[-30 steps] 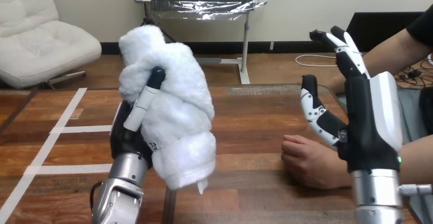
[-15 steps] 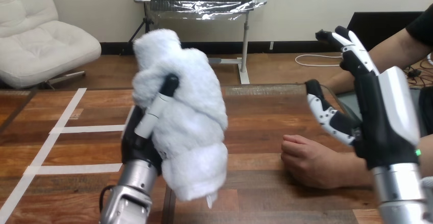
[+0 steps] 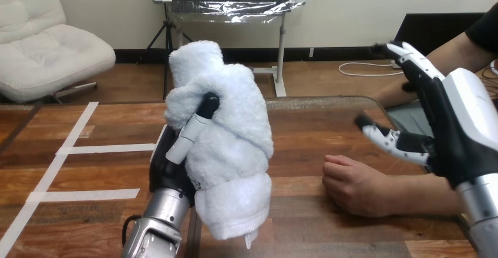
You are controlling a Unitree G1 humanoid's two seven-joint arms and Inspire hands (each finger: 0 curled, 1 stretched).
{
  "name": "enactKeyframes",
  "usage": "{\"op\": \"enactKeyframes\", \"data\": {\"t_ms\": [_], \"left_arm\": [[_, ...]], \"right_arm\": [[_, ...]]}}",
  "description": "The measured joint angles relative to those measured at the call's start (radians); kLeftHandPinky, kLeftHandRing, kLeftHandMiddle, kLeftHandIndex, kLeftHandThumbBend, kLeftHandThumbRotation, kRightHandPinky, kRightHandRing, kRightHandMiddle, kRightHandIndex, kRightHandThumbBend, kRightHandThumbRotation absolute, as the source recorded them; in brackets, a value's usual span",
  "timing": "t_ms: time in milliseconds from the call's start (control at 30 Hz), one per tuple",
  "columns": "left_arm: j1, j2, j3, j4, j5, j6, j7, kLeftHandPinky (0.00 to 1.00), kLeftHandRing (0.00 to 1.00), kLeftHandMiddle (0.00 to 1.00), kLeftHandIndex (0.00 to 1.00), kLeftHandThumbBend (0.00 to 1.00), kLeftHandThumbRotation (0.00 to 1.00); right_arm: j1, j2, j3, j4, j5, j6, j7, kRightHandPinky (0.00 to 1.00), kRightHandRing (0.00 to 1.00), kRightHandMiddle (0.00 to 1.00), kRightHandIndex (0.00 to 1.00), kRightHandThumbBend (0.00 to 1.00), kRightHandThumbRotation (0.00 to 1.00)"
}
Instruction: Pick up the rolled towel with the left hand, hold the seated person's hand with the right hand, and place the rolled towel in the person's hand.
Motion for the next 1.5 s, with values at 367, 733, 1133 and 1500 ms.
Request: {"op": "enactKeyframes", "data": {"t_ms": [367,733,1133,1500], "left_arm": [[0.000,0.001,-0.018,0.000,0.001,-0.026,-0.006,0.28,0.35,0.42,0.49,0.76,0.00],[0.000,0.001,-0.028,0.000,0.004,-0.038,-0.005,0.28,0.35,0.41,0.49,0.77,0.00],[0.002,0.001,-0.036,0.000,0.004,-0.045,-0.005,0.28,0.35,0.41,0.49,0.77,0.00],[0.006,0.001,-0.048,0.000,0.003,-0.048,-0.005,0.29,0.35,0.41,0.49,0.77,0.00]], "right_arm": [[-0.020,-0.114,-0.029,-0.004,-0.005,0.096,0.147,0.72,0.87,0.88,0.84,0.88,0.00],[-0.052,-0.231,-0.030,0.008,-0.024,0.178,0.302,0.76,0.88,0.88,0.86,0.91,0.00],[-0.115,-0.344,0.000,0.057,-0.056,0.233,0.454,0.80,0.90,0.90,0.87,0.90,0.00],[-0.181,-0.417,0.058,0.145,-0.074,0.236,0.540,0.84,0.92,0.91,0.87,0.89,0.00]]}}
